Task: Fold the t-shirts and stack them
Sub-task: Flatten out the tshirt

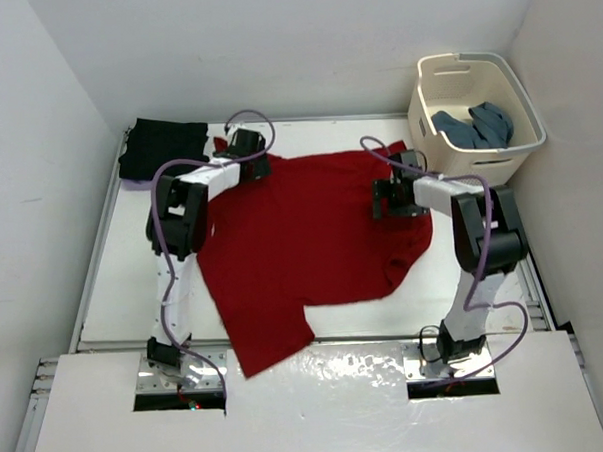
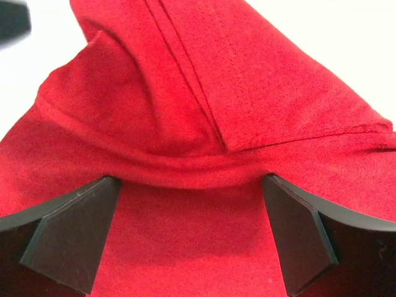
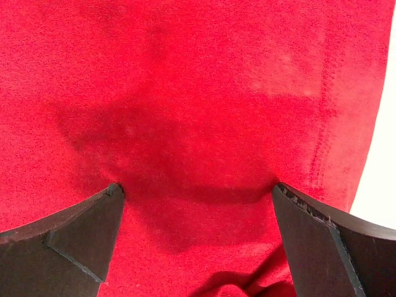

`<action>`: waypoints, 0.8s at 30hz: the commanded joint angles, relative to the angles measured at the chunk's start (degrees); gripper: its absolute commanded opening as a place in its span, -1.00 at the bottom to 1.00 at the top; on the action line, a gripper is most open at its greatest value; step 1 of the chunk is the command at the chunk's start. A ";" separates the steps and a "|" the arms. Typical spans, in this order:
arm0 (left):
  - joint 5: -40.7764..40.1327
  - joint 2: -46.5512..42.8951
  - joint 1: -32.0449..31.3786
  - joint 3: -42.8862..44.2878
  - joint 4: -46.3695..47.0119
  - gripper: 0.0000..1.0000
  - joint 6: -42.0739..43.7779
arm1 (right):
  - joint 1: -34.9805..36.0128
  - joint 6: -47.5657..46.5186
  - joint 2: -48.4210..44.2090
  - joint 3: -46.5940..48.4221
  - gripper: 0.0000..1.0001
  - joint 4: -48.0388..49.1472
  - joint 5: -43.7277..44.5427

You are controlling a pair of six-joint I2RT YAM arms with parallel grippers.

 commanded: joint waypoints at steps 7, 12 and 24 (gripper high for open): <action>5.65 16.95 2.34 31.87 -7.13 0.99 9.10 | -2.65 -11.78 7.02 16.89 0.98 -5.92 -4.10; 6.97 9.07 1.99 25.94 -6.10 0.99 7.61 | 1.13 -13.81 0.17 13.92 0.98 -7.70 0.20; 0.73 -21.16 -7.24 -13.67 0.31 0.99 1.20 | 6.23 -0.72 -13.90 -5.95 0.98 -7.70 14.89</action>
